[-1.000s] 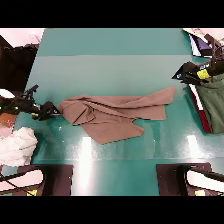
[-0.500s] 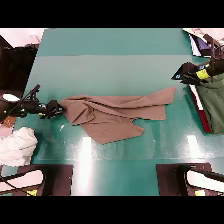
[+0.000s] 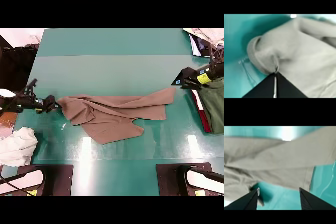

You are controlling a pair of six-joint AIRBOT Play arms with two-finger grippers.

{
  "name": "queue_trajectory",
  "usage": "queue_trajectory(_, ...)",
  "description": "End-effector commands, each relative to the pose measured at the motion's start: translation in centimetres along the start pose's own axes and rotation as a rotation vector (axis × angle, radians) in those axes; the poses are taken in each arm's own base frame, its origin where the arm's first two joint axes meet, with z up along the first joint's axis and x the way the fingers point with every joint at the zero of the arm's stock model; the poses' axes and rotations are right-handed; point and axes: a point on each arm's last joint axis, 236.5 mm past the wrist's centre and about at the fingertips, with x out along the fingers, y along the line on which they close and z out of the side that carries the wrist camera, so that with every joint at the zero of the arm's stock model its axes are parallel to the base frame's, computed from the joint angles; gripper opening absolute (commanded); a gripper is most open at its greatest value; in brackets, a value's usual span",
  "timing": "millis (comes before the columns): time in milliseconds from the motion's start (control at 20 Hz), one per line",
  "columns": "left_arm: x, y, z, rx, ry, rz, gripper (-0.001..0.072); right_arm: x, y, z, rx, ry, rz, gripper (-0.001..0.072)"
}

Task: Fold the shirts.

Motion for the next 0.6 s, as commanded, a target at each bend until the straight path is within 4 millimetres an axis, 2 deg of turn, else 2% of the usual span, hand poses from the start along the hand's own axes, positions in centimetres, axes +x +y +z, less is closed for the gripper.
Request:
queue_trajectory(0, -4.5, -3.4, 2.6, 0.127, -0.102, 0.001, 0.0022, 1.0, -1.6, -2.6, 0.043, 0.012, -0.011, 0.0575)
queue_trajectory(150, -7.8, -6.3, 3.2, 0.204, -0.165, -0.014, 0.0022, 3.4, -5.0, -6.3, 0.161, 0.024, -0.026, 0.0575)
queue_trajectory(300, -8.2, -6.7, 2.6, 0.216, -0.158, -0.017, 0.0023, 7.1, -7.4, -9.3, 0.220, 0.056, -0.025, 0.0575)
queue_trajectory(450, -8.2, -6.7, 2.2, 0.217, -0.141, -0.021, 0.0023, 10.6, -7.3, -10.2, 0.255, 0.079, 0.047, 0.0566)
queue_trajectory(550, -8.1, -6.8, 1.9, 0.217, -0.125, -0.025, 0.0023, 12.0, -7.3, -9.5, 0.276, 0.073, 0.085, 0.0506)
